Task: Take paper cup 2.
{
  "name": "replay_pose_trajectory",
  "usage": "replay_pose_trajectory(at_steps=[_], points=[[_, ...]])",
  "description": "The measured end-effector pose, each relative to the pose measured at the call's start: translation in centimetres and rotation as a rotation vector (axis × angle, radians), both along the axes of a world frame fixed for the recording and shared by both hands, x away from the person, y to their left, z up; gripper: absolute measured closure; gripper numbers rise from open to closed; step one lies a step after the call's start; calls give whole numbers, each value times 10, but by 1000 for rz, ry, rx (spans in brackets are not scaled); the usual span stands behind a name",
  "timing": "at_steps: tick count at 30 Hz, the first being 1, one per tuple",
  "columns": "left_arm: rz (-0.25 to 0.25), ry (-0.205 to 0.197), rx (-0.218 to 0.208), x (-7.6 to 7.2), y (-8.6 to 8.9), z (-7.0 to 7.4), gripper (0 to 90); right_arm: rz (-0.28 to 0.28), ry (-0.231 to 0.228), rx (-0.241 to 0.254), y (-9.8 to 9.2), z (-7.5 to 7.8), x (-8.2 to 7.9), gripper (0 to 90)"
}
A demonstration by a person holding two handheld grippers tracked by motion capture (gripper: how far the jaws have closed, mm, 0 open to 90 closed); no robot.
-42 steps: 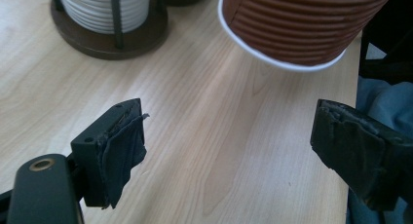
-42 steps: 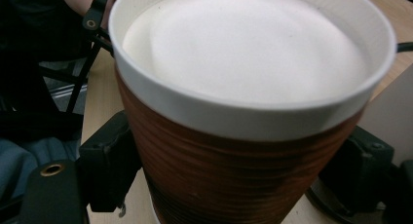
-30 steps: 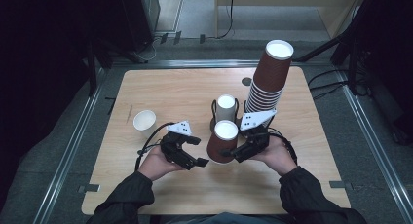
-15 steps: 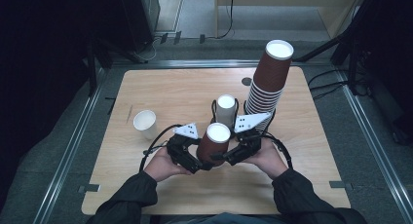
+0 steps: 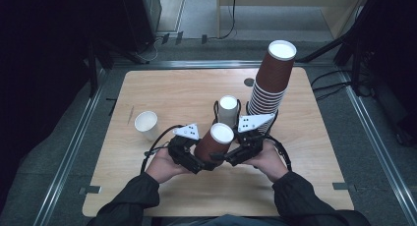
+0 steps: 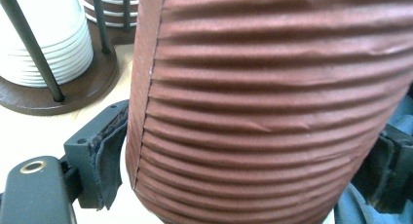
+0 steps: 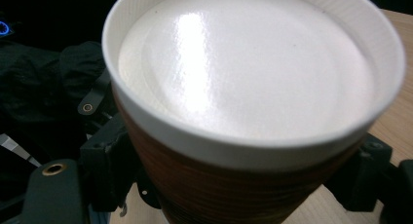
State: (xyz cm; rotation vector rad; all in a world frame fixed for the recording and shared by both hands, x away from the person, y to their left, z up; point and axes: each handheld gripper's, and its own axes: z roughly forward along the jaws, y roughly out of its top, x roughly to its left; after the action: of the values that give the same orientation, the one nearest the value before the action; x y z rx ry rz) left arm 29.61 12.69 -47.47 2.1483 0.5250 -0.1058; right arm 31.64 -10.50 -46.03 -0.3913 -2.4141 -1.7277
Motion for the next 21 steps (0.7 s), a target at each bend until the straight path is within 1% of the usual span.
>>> replay_pose_trajectory(at_steps=[1, 3, 4, 5, 6, 7, 8, 9, 10, 12, 14, 17, 18, 19, 21], points=[[-3, -1, 1, 0, 0, 0, 103, 1, 1, -4, 0, 0, 0, 184], [-1, -15, 11, 0, 1, 4, 109, -2, 11, -7, 0, 1, 0, 174], [2, -19, 10, -1, 2, 5, 111, -9, 20, -18, 1, 2, 0, 152], [4, -20, 7, 0, 4, 7, 114, -10, 21, -35, 1, 4, 0, 142], [3, -13, 10, 0, 6, 8, 116, -15, 23, -44, 1, 5, 0, 141], [4, -18, 17, 0, 7, 8, 117, -18, 30, -49, 1, 7, 0, 140], [0, -14, 22, 1, 9, 9, 117, -22, 33, -60, 1, 8, 0, 139], [-4, -9, 25, 1, 11, 9, 117, -22, 29, -68, 0, 9, 0, 139], [-5, -13, 30, 1, 12, 9, 117, -19, 21, -78, -2, 10, 0, 139], [-11, -15, 50, 1, 15, 10, 117, -17, -4, -115, -6, 11, -2, 139], [-14, -13, 67, 2, 16, 11, 117, -20, -17, -153, -10, 12, -3, 139], [-9, -12, 80, 3, 19, 11, 116, -34, -19, -185, -18, 13, -4, 140], [-10, -3, 84, 3, 19, 11, 116, -33, -17, -190, -20, 12, -4, 141], [-10, 0, 99, 4, 19, 11, 116, -36, -20, -195, -21, 12, -4, 143], [-22, 17, 105, 6, 20, 11, 116, -42, -22, -212, -24, 11, -5, 147]])
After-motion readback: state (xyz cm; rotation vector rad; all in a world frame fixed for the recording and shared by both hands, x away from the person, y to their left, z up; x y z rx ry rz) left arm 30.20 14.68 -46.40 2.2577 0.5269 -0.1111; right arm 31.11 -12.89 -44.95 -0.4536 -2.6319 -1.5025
